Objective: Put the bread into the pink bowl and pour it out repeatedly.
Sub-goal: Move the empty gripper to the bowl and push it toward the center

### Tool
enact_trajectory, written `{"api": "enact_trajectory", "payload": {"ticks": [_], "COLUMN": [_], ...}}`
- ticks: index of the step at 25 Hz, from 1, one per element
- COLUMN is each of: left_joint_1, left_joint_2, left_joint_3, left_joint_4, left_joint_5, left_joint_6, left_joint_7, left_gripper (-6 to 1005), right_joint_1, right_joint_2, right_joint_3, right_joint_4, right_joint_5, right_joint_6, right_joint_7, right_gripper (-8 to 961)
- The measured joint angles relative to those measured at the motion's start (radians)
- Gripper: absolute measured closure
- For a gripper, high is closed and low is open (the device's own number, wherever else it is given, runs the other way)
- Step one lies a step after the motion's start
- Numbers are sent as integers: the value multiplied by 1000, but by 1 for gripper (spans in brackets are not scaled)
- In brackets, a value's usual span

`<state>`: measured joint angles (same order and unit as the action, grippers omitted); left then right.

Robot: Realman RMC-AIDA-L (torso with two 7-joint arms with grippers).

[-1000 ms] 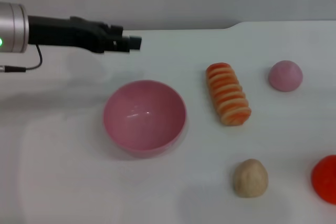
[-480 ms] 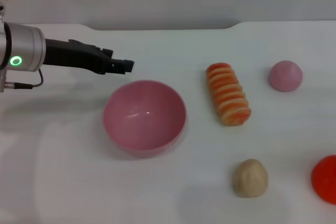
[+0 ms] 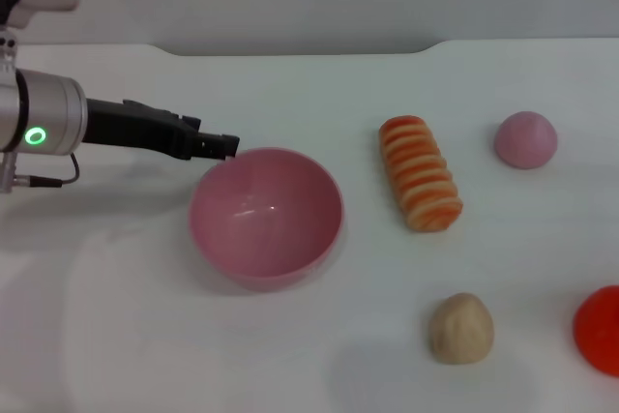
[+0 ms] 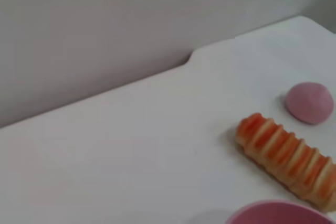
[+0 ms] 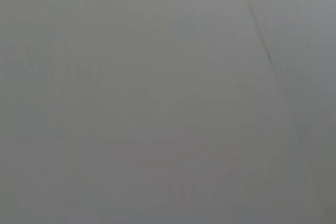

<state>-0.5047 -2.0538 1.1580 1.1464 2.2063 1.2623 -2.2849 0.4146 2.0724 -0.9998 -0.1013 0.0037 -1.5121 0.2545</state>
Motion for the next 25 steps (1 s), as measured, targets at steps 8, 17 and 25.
{"api": "enact_trajectory", "payload": {"ticks": [8,17,25], "left_joint_1": [3,-2,2], "left_joint_2": [0,1,4], "left_joint_3": [16,20,21], "left_joint_4": [-44,-108,-167], "left_joint_5": [1,1,3], "left_joint_6": [-16,-71,-133], "left_joint_7": [3,12,15], "left_gripper": [316,318,318], "right_joint_1": [6,6,7], "right_joint_2": [0,-1,0], "right_joint_3": [-3,-10,-11], "right_joint_4": [0,0,0], "right_joint_5": [-1,-1,-2], "right_joint_6": [4,5,3], "right_joint_7": [0,0,0], "right_gripper": [361,362,361]}}
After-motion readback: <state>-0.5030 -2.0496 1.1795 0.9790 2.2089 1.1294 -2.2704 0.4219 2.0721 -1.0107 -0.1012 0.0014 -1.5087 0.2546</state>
